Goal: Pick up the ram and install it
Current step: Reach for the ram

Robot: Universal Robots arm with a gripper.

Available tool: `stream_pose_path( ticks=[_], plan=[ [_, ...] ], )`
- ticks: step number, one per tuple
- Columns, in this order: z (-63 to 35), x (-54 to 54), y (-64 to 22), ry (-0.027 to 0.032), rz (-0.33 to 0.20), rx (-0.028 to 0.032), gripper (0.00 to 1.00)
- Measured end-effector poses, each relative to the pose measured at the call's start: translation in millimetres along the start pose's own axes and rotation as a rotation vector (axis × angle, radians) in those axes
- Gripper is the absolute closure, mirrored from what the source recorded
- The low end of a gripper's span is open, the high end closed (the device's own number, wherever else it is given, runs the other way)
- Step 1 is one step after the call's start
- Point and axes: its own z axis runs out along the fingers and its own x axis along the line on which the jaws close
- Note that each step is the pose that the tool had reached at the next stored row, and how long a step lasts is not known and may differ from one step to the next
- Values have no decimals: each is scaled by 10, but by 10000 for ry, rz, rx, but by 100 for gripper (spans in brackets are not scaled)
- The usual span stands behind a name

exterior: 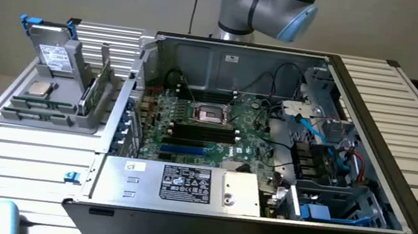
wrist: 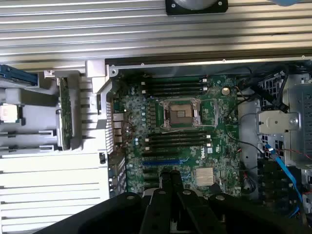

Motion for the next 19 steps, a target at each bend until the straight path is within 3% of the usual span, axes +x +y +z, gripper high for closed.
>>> stream_pose_path(
  ticks=[11, 19],
  plan=[
    [-3, 7, 1, 2, 0, 4, 89],
    [-4, 102, -7, 1, 0, 1, 89]
  ],
)
